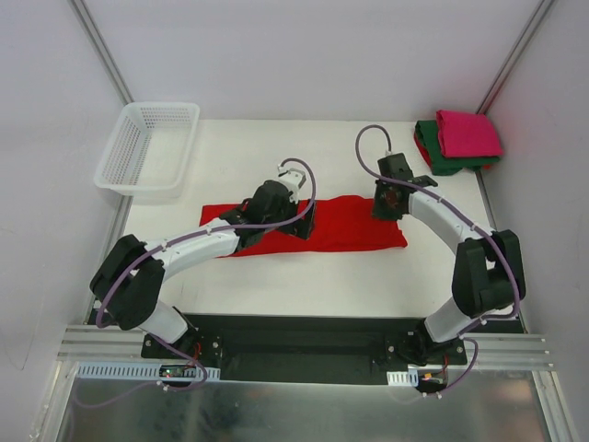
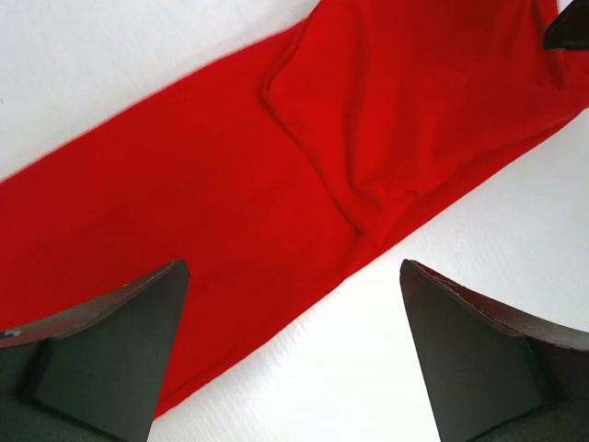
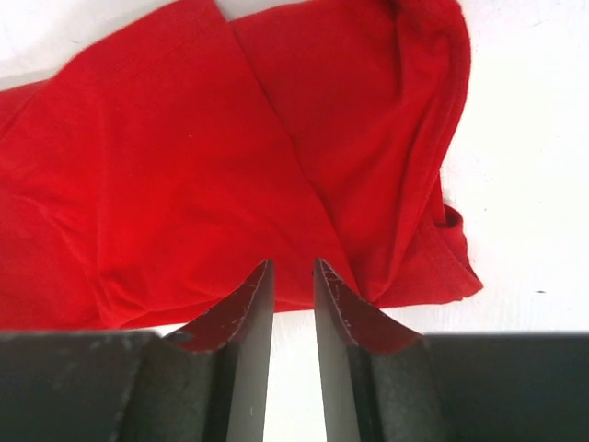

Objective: Fold and stack the t-shirts
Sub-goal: Fold the other side of the tshirt into a rectangle

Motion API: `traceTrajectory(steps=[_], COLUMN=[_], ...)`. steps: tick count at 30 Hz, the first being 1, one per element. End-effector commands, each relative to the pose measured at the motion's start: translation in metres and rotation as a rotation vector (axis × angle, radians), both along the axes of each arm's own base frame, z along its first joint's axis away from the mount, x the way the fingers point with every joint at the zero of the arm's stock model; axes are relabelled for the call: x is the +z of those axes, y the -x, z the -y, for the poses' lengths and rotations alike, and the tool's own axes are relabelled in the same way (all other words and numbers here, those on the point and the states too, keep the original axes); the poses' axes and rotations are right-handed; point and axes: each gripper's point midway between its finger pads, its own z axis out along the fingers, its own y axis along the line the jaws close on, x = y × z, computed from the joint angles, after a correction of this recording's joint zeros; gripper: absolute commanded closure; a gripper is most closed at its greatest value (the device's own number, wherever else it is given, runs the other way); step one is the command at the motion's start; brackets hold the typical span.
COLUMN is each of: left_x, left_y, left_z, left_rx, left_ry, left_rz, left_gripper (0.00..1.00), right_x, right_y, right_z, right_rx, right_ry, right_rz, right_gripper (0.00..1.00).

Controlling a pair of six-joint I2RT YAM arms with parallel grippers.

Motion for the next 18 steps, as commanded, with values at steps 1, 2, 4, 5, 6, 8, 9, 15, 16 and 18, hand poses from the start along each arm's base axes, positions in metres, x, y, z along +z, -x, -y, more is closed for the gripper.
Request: traceTrajectory(steps=[1,2,4,5,6,8,9,15,16,18], left_x=[-0.013,-0.016,-0.027,-0.031,-0.033,-0.041,-0.044,-0.061,-0.066,-0.073], left_y=[0.016,0.017,0.024,0.027,0.03,0.038,0.041,0.053,0.057,0.058], left_z=[-0.006,-0.009,-0.015,-0.018,-0.019,-0.026,-0.028,-0.044,-0.048,-0.051], left_rx=[0.034,0.046,0.071,0.08,0.094,0.111,0.128,0.182,0.186,0.199], left_ry=[0.015,0.009,-0.012,-0.018,-0.01,-0.015,-0.005,-0.023,-0.042,-0.066], left_rz=[-0.077,-0.089,-0.133,-0.147,-0.166,-0.194,-0.21,-0.246,-0.263,-0.279], left_gripper=[0.01,0.01,0.01,0.01,0.01,0.04,0.06,0.22,0.25,0.36], right_x=[-0.005,-0.007,-0.014,-0.018,-0.021,-0.029,-0.03,-0.039,-0.04,-0.046], right_y=[-0.012,-0.013,-0.018,-0.019,-0.021,-0.025,-0.028,-0.039,-0.04,-0.039], right_z=[-0.004,-0.006,-0.011,-0.012,-0.014,-0.016,-0.018,-0.019,-0.02,-0.019], right_rx=[0.015,0.026,0.036,0.041,0.047,0.05,0.051,0.048,0.052,0.052], right_ry=[0.008,0.008,0.003,0.004,0.001,0.0,0.002,0.022,0.023,0.029], right_rz=[-0.006,-0.008,-0.026,-0.036,-0.042,-0.058,-0.058,-0.07,-0.073,-0.089], right_gripper=[0.73,0.73,0.73,0.73,0.74,0.74,0.74,0.74,0.74,0.74])
